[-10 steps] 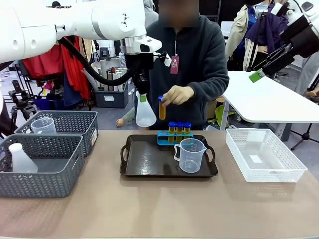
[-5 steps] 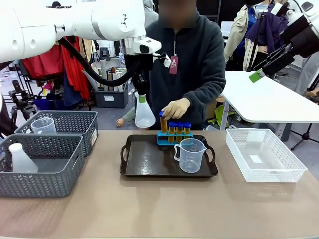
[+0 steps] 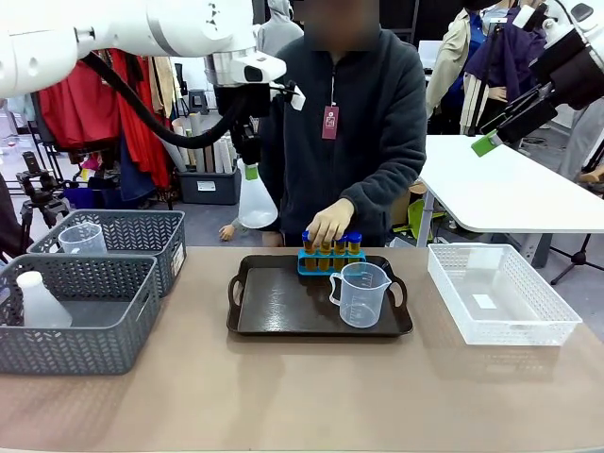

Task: Prepare the laboratory tools.
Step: Pick up one Small flask and place it on the Handle tray.

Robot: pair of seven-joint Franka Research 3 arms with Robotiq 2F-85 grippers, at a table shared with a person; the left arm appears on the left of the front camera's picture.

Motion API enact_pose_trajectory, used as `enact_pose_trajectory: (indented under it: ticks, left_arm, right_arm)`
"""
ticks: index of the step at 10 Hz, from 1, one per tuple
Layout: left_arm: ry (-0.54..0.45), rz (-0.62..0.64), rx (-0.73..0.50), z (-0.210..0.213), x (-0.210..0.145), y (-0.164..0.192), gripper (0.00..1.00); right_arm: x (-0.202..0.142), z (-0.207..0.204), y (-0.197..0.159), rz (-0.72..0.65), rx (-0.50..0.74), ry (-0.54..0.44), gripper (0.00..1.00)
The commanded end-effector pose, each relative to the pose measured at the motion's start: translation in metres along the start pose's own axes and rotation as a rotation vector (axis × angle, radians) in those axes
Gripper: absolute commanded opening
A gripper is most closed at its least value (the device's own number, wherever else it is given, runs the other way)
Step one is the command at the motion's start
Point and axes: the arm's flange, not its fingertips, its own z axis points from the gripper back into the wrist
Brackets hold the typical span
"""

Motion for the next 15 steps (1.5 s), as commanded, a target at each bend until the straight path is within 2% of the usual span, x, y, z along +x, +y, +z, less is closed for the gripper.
enact_pose_trajectory:
  ticks: [1,4,5,15]
  left_arm:
    - [-0.002,0.046,0.007,0.003,-0.017,-0.004,0.00]
    - [-0.024,0.092,0.019,0.013,-0.023,-0.001,0.00]
    - [0.001,0.050,0.014,0.009,-0.017,0.007,0.00]
    - [0.001,0.050,0.014,0.009,-0.017,0.007,0.00]
  right_arm:
    - [0.001,0.000,-0.001,0.003,0.014,-0.023,1.00]
    - [0.001,0.000,-0.001,0.003,0.014,-0.023,1.00]
    - [0.001,0.000,-0.001,0.003,0.014,-0.023,1.00]
    - [0.001,0.000,-0.001,0.003,0.014,-0.023,1.00]
